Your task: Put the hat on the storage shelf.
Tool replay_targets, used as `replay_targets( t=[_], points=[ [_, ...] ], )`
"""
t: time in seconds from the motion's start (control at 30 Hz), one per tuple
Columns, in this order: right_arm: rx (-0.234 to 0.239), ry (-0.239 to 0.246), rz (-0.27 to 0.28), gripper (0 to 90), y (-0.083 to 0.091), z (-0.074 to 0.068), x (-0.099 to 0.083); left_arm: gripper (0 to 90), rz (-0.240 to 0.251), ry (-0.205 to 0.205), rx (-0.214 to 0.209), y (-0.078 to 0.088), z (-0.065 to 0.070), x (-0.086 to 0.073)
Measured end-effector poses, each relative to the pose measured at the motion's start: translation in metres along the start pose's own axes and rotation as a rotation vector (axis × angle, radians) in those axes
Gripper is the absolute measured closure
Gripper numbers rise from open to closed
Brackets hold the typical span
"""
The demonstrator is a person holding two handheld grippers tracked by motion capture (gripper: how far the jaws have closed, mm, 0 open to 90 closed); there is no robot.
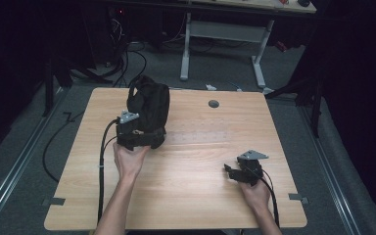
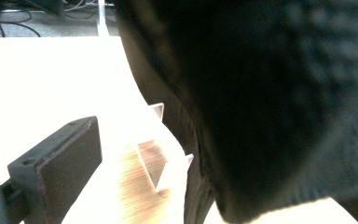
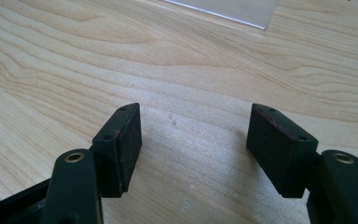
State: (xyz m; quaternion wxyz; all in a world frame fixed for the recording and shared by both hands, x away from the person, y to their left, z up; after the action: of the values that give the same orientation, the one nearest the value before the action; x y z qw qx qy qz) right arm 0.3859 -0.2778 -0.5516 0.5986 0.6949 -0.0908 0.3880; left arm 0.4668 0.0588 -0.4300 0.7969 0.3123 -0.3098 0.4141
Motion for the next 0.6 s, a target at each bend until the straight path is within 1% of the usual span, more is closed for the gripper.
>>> replay_targets(
  t=[0.07,0.13,0.2,0.23,0.27,0.3,0.33,0.37,0.4,0.43,0.47,0.57,0.6],
  points=[
    [0.000,0.000,0.000,35.6,0.000,0.000,0.000,0.1,0.002,0.000,-0.001,0.002,-0.001,0.000],
    [0.000,0.000,0.001,35.6,0.000,0.000,0.000,0.2,-0.001,-0.010,-0.001,0.009,-0.002,0.000],
    [0.000,0.000,0.000,35.6,0.000,0.000,0.000,1.0,0.000,-0.015,-0.016,0.015,-0.002,-0.001],
    [0.000,0.000,0.000,35.6,0.000,0.000,0.000,2.0,0.000,-0.015,-0.016,0.015,-0.002,-0.001],
    [0.000,0.000,0.001,35.6,0.000,0.000,0.000,2.9,-0.008,-0.026,-0.031,0.020,-0.002,-0.004],
    [0.000,0.000,0.001,35.6,0.000,0.000,0.000,3.4,-0.008,-0.026,-0.031,0.020,-0.002,-0.004],
    [0.000,0.000,0.001,35.6,0.000,0.000,0.000,3.4,-0.014,-0.037,-0.032,0.023,-0.003,-0.006],
    [0.000,0.000,0.001,35.6,0.000,0.000,0.000,4.6,-0.019,-0.042,-0.036,0.025,-0.003,-0.007],
    [0.000,0.000,0.000,35.6,0.000,0.000,0.000,7.9,-0.030,-0.056,-0.045,0.029,-0.005,-0.011],
    [0.000,0.000,0.000,35.6,0.000,0.000,0.000,9.6,-0.030,-0.056,-0.045,0.029,-0.005,-0.011],
    [0.000,0.000,0.001,35.6,0.000,0.000,0.000,11.4,-0.034,-0.064,-0.049,0.033,-0.007,-0.014],
    [0.000,0.000,0.000,35.6,0.000,0.000,0.000,14.5,-0.039,-0.067,-0.052,0.037,-0.009,-0.017],
    [0.000,0.000,0.001,35.6,0.000,0.000,0.000,15.0,-0.043,-0.075,-0.055,0.040,-0.011,-0.019]
  ],
)
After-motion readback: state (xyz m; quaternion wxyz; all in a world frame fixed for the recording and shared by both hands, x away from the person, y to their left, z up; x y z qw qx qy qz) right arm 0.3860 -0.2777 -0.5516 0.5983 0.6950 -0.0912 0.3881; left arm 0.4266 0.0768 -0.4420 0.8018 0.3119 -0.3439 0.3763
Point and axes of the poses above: each handheld gripper's, and its own axes: y roughly backward along the jaws, x roughly out of its top, z roughly to its right, the point moved 3 cm from there along -y, roughly forward along the jaws, and after that the axes turned 6 degrees about -z, right-handed, at the moved point
